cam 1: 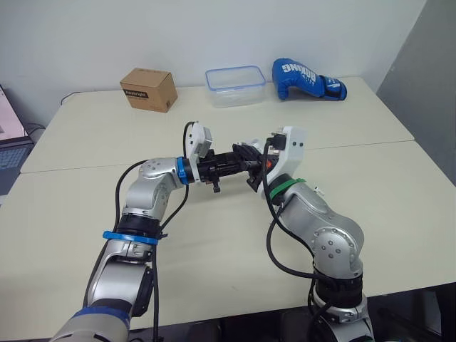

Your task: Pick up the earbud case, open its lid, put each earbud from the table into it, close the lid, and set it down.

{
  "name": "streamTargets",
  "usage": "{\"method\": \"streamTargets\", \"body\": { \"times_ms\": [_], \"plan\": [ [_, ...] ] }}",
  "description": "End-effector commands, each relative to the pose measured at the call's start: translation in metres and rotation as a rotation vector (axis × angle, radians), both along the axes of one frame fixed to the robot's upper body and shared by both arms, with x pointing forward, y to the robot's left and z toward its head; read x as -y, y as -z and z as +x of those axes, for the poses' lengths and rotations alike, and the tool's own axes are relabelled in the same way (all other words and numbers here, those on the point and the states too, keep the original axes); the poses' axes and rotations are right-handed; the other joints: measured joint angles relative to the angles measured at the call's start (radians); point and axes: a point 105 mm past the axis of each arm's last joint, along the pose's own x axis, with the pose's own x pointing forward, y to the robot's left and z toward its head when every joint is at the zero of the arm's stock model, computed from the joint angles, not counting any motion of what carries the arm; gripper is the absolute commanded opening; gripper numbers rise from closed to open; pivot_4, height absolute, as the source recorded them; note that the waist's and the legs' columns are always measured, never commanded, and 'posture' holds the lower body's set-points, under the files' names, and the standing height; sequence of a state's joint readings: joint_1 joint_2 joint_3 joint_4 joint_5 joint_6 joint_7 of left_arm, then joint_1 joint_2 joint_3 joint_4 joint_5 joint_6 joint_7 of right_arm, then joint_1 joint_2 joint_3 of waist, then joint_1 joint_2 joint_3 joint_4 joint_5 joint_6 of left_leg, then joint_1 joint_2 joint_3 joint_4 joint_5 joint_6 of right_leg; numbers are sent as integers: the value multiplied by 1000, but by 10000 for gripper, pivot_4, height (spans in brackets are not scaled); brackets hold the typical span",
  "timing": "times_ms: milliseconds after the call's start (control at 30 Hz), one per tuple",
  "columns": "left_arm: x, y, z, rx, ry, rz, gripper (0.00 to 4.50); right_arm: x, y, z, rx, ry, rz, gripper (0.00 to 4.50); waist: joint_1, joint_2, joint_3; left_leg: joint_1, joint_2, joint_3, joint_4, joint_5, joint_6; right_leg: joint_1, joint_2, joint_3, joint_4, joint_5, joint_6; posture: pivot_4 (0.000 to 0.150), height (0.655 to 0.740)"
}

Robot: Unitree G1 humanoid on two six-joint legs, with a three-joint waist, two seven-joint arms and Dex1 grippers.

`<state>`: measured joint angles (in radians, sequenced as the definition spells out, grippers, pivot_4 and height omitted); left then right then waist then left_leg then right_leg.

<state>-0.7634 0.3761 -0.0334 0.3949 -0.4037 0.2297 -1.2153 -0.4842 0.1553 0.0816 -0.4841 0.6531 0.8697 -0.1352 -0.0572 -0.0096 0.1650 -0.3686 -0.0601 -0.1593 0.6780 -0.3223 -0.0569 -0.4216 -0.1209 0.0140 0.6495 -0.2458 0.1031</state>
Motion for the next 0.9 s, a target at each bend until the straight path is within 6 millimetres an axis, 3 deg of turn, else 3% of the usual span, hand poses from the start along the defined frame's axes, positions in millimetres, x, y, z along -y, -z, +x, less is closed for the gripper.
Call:
{"method": "streamTargets", "body": {
  "times_ms": [33,900],
  "plan": [
    [-4,-8,-1,50,-1,1,7890,-17,-21,-16,49,-96,108,4066,0,0,0,0,0,0,0,0,0,0,0,0,0,0,0,1500,7307],
    [-14,-13,-2,70,-47,-15,7890,-2,-10,-2,25,-36,68,4066,0,0,0,0,0,0,0,0,0,0,0,0,0,0,0,1500,7307]
  ]
}}
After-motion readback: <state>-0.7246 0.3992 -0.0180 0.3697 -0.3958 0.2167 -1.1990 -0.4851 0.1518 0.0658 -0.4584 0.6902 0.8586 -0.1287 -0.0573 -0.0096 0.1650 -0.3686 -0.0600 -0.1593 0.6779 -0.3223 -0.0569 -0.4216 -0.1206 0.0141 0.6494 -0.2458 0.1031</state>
